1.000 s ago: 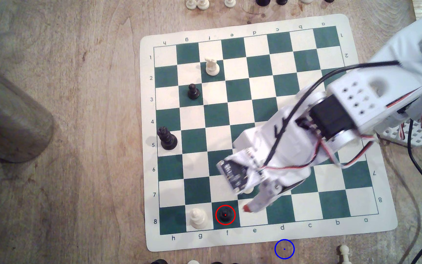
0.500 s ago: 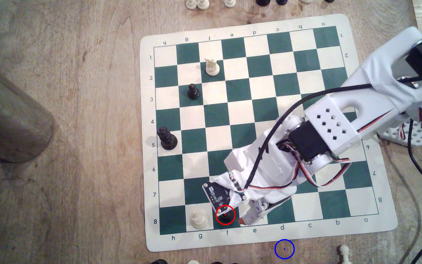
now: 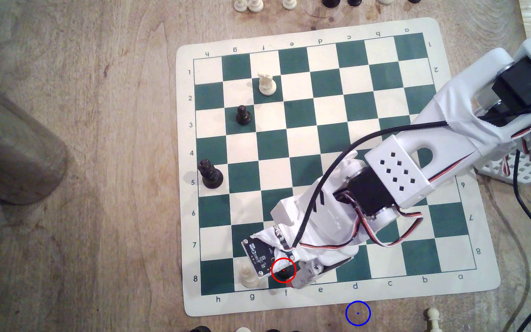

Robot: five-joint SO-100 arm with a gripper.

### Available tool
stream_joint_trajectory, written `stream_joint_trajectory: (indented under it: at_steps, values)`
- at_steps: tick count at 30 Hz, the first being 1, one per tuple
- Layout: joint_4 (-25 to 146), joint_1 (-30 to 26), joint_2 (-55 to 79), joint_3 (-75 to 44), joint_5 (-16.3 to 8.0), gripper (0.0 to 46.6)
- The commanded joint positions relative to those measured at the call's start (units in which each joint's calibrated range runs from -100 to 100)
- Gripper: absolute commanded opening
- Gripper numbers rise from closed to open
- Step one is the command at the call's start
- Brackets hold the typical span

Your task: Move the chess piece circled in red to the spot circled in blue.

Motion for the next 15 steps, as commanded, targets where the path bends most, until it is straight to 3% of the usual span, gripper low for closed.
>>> stream_joint_trajectory:
  at_steps: [1, 15]
  values:
    - [-1.22, -0.39, -0.25, -5.24, -0.34, 10.9]
    - [-2.86, -0.47, 3.32, -6.6, -0.73, 9.2]
